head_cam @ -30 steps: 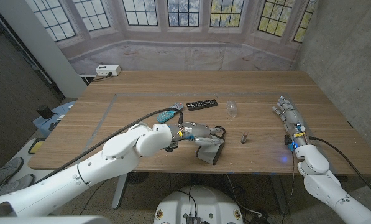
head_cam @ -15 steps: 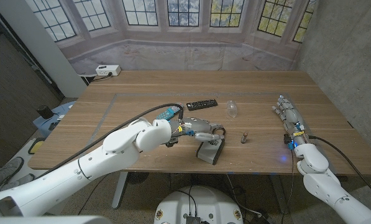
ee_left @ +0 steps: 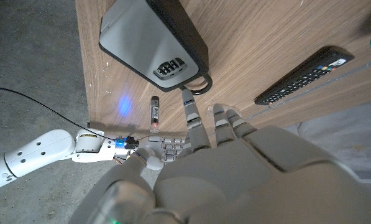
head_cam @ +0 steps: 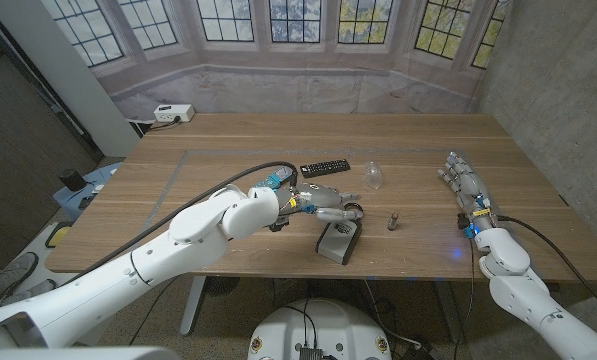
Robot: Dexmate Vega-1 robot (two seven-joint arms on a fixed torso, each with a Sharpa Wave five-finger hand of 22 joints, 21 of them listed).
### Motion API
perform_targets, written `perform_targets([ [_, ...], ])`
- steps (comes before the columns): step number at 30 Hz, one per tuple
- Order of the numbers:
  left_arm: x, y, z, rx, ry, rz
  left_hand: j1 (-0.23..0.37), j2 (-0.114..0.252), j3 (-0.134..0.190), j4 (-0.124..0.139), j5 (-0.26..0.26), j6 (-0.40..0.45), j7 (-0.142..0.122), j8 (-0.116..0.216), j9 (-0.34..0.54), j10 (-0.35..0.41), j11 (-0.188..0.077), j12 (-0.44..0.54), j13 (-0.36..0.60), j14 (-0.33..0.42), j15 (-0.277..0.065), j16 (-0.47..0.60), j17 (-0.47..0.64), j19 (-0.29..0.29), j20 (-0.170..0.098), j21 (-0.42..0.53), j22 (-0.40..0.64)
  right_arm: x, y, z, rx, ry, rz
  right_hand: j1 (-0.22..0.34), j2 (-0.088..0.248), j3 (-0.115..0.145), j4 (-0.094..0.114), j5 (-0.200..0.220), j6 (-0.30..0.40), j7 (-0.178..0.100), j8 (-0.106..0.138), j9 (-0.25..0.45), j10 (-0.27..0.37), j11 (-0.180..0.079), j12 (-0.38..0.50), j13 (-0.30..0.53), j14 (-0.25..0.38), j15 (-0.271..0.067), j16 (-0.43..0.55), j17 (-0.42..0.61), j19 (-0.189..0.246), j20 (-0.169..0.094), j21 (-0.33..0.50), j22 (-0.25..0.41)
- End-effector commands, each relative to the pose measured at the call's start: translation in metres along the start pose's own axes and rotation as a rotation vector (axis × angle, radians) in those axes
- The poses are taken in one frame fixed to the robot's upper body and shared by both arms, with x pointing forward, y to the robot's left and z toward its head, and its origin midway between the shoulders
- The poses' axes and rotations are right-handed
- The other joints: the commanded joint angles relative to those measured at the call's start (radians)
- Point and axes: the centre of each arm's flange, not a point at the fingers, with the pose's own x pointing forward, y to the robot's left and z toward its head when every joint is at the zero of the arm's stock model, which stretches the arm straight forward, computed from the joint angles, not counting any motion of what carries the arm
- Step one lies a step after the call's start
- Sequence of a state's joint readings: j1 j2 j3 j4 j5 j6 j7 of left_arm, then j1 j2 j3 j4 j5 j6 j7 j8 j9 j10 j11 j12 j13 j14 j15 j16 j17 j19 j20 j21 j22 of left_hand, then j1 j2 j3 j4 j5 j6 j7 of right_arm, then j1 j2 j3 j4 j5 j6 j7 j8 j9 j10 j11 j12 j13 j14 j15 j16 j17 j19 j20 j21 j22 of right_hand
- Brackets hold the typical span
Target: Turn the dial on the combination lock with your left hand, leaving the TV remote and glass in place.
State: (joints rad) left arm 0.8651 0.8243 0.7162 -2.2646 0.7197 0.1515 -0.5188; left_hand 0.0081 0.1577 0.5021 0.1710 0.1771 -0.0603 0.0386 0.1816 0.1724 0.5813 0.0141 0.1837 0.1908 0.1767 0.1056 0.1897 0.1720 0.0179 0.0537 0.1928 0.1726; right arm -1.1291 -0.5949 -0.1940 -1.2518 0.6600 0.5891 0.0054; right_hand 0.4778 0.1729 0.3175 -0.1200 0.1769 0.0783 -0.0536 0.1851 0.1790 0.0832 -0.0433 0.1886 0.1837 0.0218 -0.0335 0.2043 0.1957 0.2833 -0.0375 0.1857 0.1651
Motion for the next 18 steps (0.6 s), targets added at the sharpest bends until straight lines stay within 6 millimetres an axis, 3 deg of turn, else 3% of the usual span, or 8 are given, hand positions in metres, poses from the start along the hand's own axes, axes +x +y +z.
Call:
perform_targets([
  [1,0.0,0.012,-0.004,-0.017,0.031,0.041,0.002,-0.005,0.009,0.0,-0.001,0.002,-0.003,0.003,0.002,-0.008,-0.006,-0.001,0.001,0.002,0.008,-0.003,0.0,0.004,0.012,0.001,0.001,0.01,0.0,0.006,-0.01,0.007,0.023,-0.007,-0.004,0.008,0.001,0.004,-0.002,-0.002,0.005,0.003,-0.003,0.0,0.005,0.005,-0.002,-0.051,0.005,0.003,-0.002,-0.071,0.004,0.003],
  [9,-0.003,0.021,-0.01,-0.031,0.042,0.071,0.002,-0.007,0.01,0.0,-0.001,0.025,-0.006,0.01,0.003,-0.051,0.025,-0.005,0.002,0.005,0.009,-0.004,0.0,0.004,0.014,0.001,0.001,0.018,0.008,0.013,-0.021,0.013,0.051,-0.008,-0.004,0.008,0.001,0.004,0.002,-0.003,0.007,0.003,-0.003,0.0,0.004,0.005,-0.003,-0.05,0.005,0.003,-0.002,-0.071,0.004,0.003],
  [18,-0.004,0.03,-0.014,-0.037,0.029,0.081,0.002,-0.01,0.009,-0.001,-0.001,0.064,-0.007,0.02,0.003,-0.069,0.038,0.0,0.004,0.008,0.013,-0.005,0.001,0.005,0.012,0.001,0.001,0.023,0.018,0.015,-0.033,0.033,0.064,-0.008,-0.004,0.009,0.002,0.003,0.007,-0.002,0.008,0.003,-0.003,0.001,0.004,0.005,-0.004,-0.05,0.005,0.003,-0.002,-0.071,0.004,0.003],
])
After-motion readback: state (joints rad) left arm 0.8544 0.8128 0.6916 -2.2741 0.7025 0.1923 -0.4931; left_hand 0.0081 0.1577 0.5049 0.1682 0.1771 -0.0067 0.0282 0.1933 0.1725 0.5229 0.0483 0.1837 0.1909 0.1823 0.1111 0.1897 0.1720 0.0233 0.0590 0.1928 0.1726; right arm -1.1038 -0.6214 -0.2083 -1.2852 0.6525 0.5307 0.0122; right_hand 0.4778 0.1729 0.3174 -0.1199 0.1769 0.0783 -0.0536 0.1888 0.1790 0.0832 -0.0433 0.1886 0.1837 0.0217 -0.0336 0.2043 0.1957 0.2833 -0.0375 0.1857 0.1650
